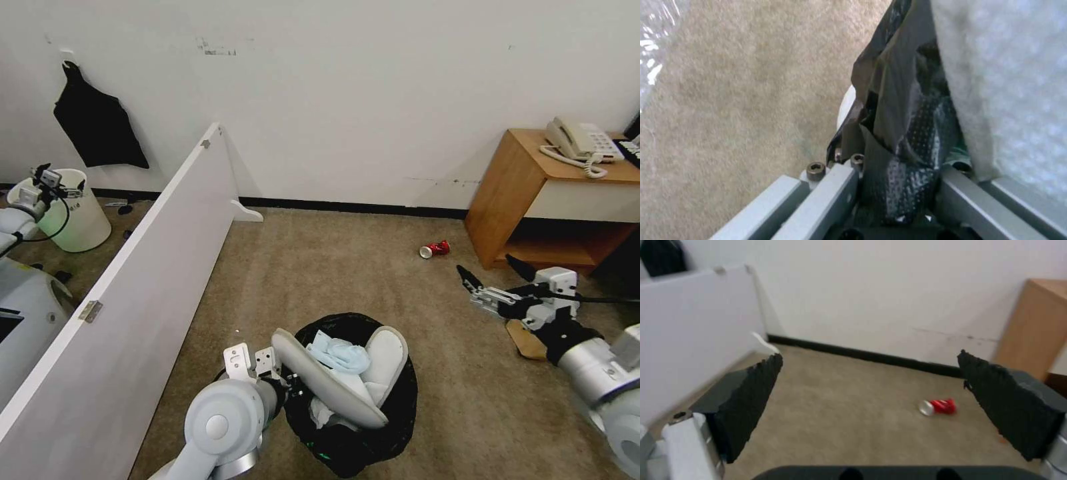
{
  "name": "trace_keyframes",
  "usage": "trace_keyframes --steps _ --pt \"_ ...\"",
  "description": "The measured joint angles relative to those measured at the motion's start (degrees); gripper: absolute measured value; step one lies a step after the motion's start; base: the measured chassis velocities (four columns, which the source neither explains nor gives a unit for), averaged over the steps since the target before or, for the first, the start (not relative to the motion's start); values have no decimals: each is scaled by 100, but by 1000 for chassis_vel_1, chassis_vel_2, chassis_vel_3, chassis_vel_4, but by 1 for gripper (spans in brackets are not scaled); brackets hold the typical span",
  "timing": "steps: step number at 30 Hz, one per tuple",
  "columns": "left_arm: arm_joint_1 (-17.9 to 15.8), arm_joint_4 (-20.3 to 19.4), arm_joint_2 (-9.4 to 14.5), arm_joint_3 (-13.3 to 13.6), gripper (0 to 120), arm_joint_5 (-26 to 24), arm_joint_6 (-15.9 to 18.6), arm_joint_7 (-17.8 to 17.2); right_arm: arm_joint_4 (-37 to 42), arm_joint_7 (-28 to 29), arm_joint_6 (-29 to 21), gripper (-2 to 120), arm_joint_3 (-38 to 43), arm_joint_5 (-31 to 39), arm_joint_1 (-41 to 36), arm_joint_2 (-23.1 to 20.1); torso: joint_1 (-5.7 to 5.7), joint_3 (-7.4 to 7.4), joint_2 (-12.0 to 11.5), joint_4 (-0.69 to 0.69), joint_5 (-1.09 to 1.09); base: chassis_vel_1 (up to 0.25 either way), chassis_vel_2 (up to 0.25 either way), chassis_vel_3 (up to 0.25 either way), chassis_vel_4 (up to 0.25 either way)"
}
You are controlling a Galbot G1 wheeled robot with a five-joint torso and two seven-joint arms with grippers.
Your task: Pick up the trash bin, then pick up the garbage from the floor and place it into the trash bin.
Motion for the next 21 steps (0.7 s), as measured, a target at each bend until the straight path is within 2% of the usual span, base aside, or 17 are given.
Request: trace_keyframes --steps 1,3,5,6,8,9,10,15,21 --pt "0 0 0 0 0 0 0 0 0 0 0 100 0 0 0 0 0 0 0 0 0 0 0 0 0" --pt "-44 56 25 18 0 146 44 125 -64 -52 78 100 45 -466 -196 219 0 0 0 -4 0 0 0 0 0" --pt "-46 58 29 19 0 160 47 140 -71 -55 84 100 45 -497 -207 237 0 0 0 -4 0 0 0 0 0" --pt "-53 70 92 18 0 329 113 329 -163 -113 168 100 52 -840 -282 412 0 0 0 -4 1 0 0 0 0" --pt "-50 70 118 16 0 441 130 446 -205 -139 209 100 53 -996 -298 479 0 0 0 -2 0 0 0 0 0" --pt "-17 71 145 -17 0 669 141 695 -266 -175 268 100 53 -1197 -303 559 0 0 0 -2 0 0 0 0 0" --pt "-17 71 145 -17 0 669 141 695 -266 -175 268 100 53 -1197 -303 559 0 0 0 -2 0 0 0 0 0" --pt "157 6 139 -200 0 1018 148 1172 -363 -229 463 100 46 -1561 -270 805 0 0 0 -2 0 0 0 0 0" --pt "297 -96 116 -367 0 1006 150 1289 -359 -349 654 100 22 -1883 -224 1044 0 1 0 -2 0 0 0 0 0"
